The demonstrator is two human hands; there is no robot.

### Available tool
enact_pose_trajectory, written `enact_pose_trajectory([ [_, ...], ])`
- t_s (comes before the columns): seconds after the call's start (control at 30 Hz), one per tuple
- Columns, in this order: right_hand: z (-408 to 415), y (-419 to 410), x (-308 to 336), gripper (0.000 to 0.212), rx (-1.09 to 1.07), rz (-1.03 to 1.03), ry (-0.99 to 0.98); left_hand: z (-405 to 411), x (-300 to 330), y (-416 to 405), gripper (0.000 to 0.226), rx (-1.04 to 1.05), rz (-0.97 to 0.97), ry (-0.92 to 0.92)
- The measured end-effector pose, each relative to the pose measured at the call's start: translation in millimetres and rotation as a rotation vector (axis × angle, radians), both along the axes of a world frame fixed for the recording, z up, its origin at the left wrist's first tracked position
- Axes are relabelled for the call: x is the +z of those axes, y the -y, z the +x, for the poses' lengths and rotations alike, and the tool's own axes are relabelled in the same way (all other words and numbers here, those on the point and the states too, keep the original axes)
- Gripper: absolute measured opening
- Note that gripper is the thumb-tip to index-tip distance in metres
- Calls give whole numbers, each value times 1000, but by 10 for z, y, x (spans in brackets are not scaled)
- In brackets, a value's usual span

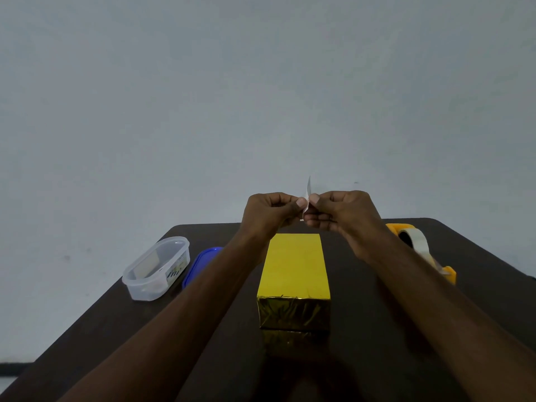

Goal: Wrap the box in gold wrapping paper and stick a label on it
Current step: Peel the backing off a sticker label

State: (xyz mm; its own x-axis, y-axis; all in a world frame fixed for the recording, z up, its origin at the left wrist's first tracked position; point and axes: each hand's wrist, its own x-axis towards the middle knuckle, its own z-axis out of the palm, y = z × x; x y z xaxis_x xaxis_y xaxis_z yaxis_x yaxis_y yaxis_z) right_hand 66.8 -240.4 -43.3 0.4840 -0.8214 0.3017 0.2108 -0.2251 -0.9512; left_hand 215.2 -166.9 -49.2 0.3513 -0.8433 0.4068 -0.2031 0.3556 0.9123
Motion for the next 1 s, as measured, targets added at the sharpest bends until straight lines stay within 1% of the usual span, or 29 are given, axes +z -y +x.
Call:
enact_pose_trajectory([
  [0.33, -7, -56, 19, 11, -73, -137, -34, -14, 114, -44, 26, -11, 31, -54],
  [0.47, -12, -51, 15, 10, -68, -136, -25, -16, 109, -55, 27, -27, 28, -60],
  [0.73, -23, -52, 2, 11, -23, -106, 5, -67, 37, -44, 24, 18, -12, -11],
  [1.0, -50, -41, 6, 10, 0, -76, 19, -59, 58, -52, 28, -21, -2, -53],
])
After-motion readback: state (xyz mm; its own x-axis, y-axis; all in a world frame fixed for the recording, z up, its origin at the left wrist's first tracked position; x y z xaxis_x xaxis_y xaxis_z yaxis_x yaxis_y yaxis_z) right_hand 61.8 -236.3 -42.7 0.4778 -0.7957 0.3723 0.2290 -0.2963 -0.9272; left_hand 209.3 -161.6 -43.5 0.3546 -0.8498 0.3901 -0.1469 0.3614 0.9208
